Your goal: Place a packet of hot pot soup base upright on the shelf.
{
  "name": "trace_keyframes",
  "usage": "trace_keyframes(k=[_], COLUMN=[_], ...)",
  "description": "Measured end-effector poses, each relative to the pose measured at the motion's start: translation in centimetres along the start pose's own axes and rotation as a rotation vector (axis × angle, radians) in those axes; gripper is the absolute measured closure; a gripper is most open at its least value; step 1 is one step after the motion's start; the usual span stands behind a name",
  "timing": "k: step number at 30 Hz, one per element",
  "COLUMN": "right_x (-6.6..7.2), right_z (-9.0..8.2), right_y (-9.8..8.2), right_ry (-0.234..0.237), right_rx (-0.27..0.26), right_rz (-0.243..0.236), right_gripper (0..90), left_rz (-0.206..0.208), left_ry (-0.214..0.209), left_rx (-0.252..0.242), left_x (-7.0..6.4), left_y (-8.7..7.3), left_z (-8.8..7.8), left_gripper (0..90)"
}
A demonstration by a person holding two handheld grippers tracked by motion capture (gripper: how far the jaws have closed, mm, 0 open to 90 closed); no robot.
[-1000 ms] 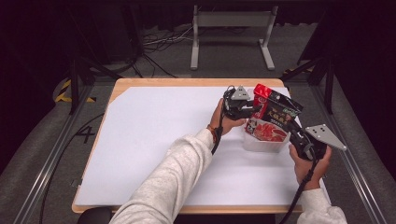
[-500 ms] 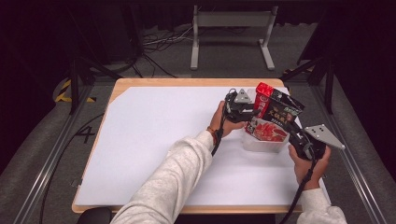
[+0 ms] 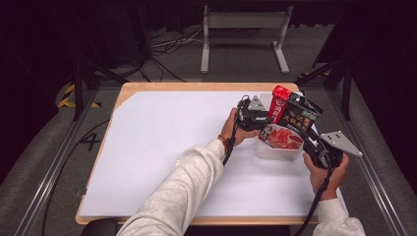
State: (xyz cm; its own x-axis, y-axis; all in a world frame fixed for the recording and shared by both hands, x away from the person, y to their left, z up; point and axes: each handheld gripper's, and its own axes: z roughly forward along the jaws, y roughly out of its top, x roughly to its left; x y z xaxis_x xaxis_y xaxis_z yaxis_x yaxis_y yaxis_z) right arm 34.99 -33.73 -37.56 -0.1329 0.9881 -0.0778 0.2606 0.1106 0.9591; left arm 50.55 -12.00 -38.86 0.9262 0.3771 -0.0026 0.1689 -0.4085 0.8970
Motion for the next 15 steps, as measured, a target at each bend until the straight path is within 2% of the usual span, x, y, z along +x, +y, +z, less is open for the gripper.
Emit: trace_keyframes(k=[15], right_x=[-0.1], right_z=[-0.23], right_y=[0.17], right_ry=[0.0], right_rx=[-0.002], right_rz=[0.002], right_gripper=[71.3], left_rz=[0.026], left_ry=[0.003], left_rx=[0.014], left_x=[-0.13], left_y=[0.27], left_z=[-0.53], left_gripper=[66.3])
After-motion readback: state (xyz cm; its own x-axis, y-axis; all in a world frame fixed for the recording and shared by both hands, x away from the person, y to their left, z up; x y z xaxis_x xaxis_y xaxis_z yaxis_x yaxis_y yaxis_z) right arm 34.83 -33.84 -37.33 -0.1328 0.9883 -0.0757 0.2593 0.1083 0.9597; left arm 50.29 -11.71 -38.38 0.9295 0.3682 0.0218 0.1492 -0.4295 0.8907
